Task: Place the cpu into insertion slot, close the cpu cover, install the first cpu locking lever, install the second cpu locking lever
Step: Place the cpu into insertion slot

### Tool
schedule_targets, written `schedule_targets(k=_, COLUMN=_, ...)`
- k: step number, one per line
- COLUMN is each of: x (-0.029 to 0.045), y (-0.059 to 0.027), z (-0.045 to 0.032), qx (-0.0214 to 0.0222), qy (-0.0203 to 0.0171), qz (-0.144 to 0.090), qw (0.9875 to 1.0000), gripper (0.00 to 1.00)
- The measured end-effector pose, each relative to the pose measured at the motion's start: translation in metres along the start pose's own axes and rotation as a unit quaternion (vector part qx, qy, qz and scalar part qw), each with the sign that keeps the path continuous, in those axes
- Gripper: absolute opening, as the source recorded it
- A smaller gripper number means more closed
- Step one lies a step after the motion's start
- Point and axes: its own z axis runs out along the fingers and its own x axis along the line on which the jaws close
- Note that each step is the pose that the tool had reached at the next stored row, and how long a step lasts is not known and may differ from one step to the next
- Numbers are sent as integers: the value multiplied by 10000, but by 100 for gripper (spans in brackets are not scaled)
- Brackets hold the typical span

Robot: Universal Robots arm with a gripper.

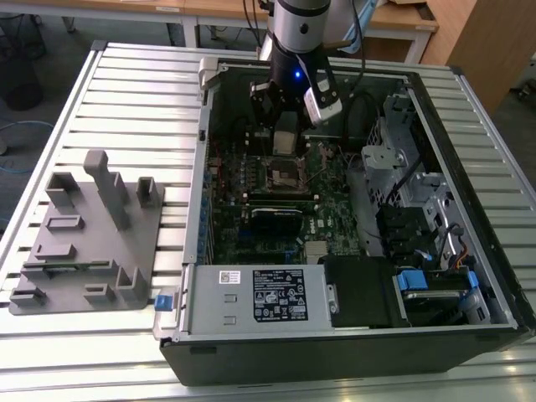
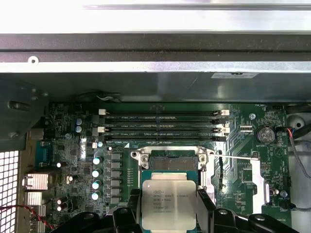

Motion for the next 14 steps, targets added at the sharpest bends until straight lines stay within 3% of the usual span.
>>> schedule_targets(k=14, x=1, y=-3, z=37, qx=-1, qy=0, qz=0, qw=10000, gripper=54)
